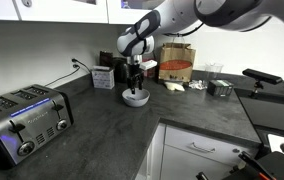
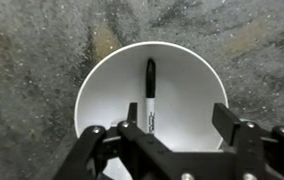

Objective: Remove the pen from the bowl

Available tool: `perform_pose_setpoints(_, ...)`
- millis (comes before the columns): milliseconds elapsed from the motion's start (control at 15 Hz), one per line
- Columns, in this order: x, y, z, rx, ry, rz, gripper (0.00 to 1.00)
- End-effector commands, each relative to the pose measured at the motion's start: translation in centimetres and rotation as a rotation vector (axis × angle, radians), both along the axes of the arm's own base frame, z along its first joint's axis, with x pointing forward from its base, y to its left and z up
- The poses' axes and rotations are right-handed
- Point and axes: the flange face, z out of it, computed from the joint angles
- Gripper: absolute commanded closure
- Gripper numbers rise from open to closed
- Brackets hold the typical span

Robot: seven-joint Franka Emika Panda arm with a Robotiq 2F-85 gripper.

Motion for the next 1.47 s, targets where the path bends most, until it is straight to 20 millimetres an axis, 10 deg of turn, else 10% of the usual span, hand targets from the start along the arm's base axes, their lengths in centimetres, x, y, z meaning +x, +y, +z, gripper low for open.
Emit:
perform_pose_setpoints(0,1.4,0.4,-1.3,0.009,0.053,0.034,0.26)
perform_pose_setpoints(733,2.5,-0.2,-6.3,0.017,0.136,0.063,0.27)
perform_pose_setpoints(800,2.5,-0.2,-6.7,0.016,0.139,0.061,0.45)
perform_pose_setpoints(1400,3.3,-0.1,-6.3,0.015,0.1,0.064,1.0)
